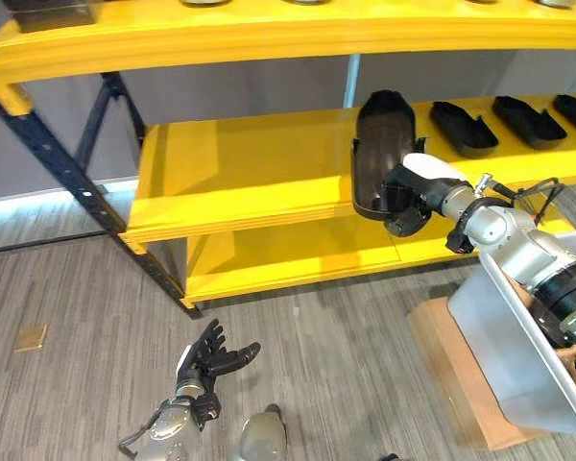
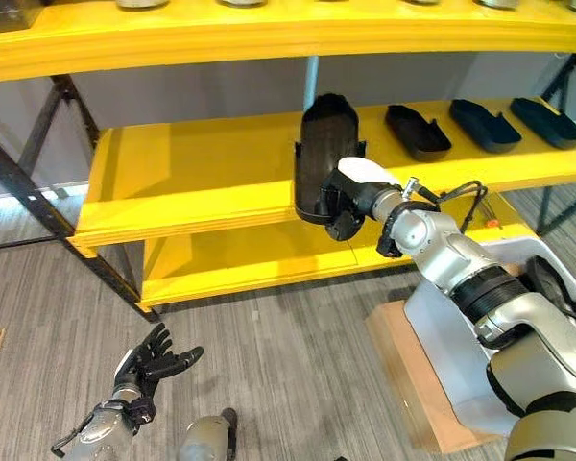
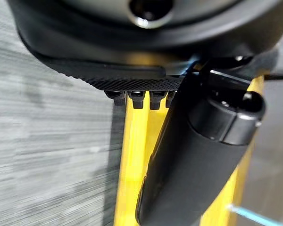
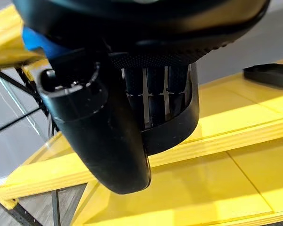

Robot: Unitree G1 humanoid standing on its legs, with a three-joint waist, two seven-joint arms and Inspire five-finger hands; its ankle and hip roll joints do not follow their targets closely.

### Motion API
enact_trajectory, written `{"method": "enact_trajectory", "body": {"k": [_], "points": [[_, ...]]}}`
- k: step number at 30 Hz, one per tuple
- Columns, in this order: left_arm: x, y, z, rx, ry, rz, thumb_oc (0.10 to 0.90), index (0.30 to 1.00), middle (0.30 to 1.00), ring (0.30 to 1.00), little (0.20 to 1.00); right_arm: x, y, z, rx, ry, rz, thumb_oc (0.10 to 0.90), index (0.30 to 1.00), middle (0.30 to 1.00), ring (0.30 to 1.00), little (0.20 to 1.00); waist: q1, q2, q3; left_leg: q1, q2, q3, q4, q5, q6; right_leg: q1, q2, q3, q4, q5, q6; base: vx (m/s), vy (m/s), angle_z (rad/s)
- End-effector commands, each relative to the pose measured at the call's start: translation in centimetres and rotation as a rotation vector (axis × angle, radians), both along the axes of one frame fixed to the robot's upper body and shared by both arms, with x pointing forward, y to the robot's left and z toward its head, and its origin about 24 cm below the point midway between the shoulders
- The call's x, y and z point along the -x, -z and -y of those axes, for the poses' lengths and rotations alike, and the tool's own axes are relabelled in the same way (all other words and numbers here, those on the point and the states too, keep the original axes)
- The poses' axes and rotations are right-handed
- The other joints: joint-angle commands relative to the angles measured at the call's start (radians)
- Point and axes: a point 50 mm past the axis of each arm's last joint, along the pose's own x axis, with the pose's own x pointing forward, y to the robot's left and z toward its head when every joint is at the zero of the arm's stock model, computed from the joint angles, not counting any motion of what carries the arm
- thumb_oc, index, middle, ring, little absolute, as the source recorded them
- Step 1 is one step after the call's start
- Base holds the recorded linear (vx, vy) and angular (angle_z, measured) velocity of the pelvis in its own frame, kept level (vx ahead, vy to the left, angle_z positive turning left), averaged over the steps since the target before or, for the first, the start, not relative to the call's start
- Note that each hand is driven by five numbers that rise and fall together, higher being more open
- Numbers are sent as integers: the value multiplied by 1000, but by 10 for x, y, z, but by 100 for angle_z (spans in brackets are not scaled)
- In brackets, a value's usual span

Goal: Move parts from the plastic box to the shelf.

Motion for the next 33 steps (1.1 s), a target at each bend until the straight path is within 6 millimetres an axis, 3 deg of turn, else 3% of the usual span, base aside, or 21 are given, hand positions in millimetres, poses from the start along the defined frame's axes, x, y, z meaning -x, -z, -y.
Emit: {"method": "enact_trajectory", "body": {"k": [1, 3, 4, 5, 7, 9, 12, 16, 19, 28, 33], "points": [[-23, -41, -17, -128, 40, 197, 900, 1000, 1000, 1000, 1000, 2, -93, -1, -57, -35, 334, 400, 300, 300, 300, 300, -19, 9, 1, 33, -12, -33, -21, -59, 35, -111, 93, 143, 5, 110, 44, 130, 70, 62], [-25, -44, -18, -128, 35, 213, 900, 1000, 1000, 1000, 1000, 1, -101, -2, -64, -39, 350, 400, 300, 300, 300, 300, -30, 4, 28, 37, -19, -30, -6, -61, 33, -144, 45, 107, -82, 149, 39, 36, -53, 24], [-28, -46, -18, -128, 32, 222, 900, 1000, 1000, 1000, 1000, 1, -104, -3, -67, -36, 356, 400, 300, 300, 300, 300, -41, 1, 37, 41, -19, -45, -1, -69, 23, -159, 50, 121, -142, 163, 54, 95, -313, 37], [-31, -48, -16, -120, 28, 236, 900, 1000, 1000, 1000, 1000, 1, -107, -1, -73, -30, 367, 400, 300, 300, 300, 300, -75, -9, 53, 53, -22, -78, 14, -90, -5, -192, 83, 210, -309, 202, 86, 235, -346, 47], [-33, -47, -14, -117, 35, 237, 900, 1000, 1000, 1000, 1000, 3, -107, 0, -77, -29, 372, 400, 300, 300, 300, 300, -103, -19, 55, 68, -25, -106, 24, -116, -33, -208, 88, 298, -434, 235, 114, 269, -307, 48], [-32, -46, -13, -118, 43, 232, 900, 1000, 1000, 1000, 1000, 4, -106, 4, -73, -15, 371, 400, 300, 300, 300, 300, -113, -24, 52, 82, -17, -133, 41, -144, -54, -195, 78, 316, -503, 264, 126, 236, -258, 117], [-29, -42, -15, -120, 40, 217, 900, 1000, 1000, 1000, 1000, 9, -102, 12, -63, -8, 360, 400, 300, 300, 300, 300, -125, -55, 23, 92, -6, -163, 54, -182, -71, -146, 86, 330, -540, 248, 131, 223, -282, 69], [-20, -39, -21, -123, 23, 199, 900, 1000, 1000, 1000, 1000, 9, -105, 8, -78, -27, 355, 400, 300, 300, 300, 300, -124, -53, -3, 131, 44, -180, 25, -179, -88, -134, 133, 309, -513, 222, 127, 179, -222, 49], [-17, -38, -23, -127, 22, 187, 900, 1000, 1000, 1000, 1000, 8, -109, 7, -94, -30, 356, 400, 300, 300, 300, 300, -132, -47, -25, 169, 110, -195, -63, -146, -113, -131, 177, 284, -471, 156, 114, 140, -250, 4], [-16, -35, -20, -116, 16, 178, 900, 1000, 1000, 1000, 1000, 8, -117, 5, -91, -39, 383, 400, 300, 300, 300, 300, -146, -36, -56, 230, 188, -200, -184, -84, -142, -170, 225, 269, -343, 62, 93, 76, -148, 0], [-13, -34, -18, -100, 7, 175, 900, 1000, 1000, 1000, 1000, 8, -125, 0, -70, -54, 401, 400, 300, 300, 300, 300, -146, -34, -83, 253, 254, -216, -228, -40, -158, -191, 263, 263, -232, -28, 65, 59, -194, 14]]}}
